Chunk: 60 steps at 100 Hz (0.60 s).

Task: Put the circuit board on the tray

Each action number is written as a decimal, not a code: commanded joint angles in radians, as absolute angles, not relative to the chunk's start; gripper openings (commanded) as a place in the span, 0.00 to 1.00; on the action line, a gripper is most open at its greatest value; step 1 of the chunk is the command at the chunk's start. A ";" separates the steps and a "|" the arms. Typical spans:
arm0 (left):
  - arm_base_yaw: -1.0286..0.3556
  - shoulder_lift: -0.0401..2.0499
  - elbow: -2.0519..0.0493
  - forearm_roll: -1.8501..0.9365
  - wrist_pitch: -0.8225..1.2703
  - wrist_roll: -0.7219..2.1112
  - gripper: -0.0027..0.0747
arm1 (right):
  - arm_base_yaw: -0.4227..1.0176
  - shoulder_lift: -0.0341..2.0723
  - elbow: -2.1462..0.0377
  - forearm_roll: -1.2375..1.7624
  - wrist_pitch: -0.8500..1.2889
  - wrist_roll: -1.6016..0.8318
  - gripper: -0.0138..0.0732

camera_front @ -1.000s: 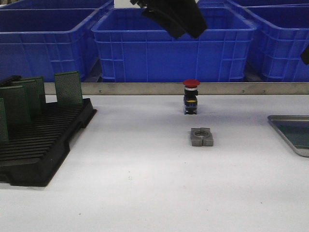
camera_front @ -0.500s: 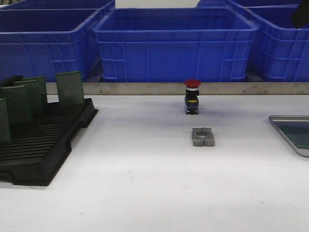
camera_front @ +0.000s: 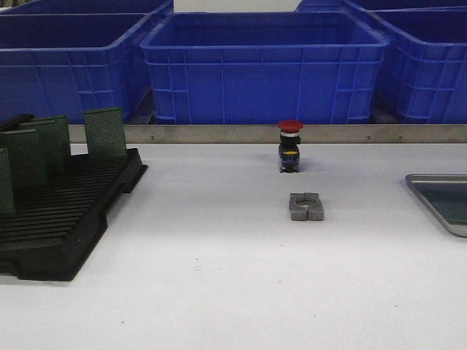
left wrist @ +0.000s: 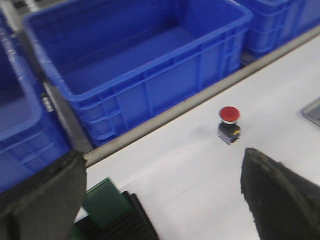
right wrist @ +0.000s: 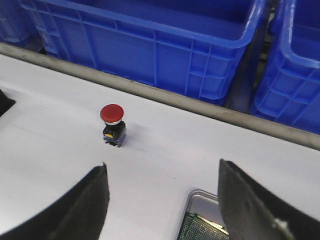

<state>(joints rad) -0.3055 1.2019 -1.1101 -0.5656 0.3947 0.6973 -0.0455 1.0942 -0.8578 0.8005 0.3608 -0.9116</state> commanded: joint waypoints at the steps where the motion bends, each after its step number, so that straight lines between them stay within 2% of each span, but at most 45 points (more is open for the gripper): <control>1: -0.259 1.070 -1.025 -0.593 0.259 0.664 0.79 | -0.045 1.009 -0.834 0.827 0.260 -0.935 0.72; 35: -0.127 0.696 -0.653 -0.665 0.156 0.664 0.79 | -0.045 0.663 -0.612 0.827 0.150 -0.937 0.72; 60: -0.115 0.460 -0.514 -0.670 0.156 0.664 0.79 | -0.046 0.402 -0.454 0.860 0.148 -0.935 0.72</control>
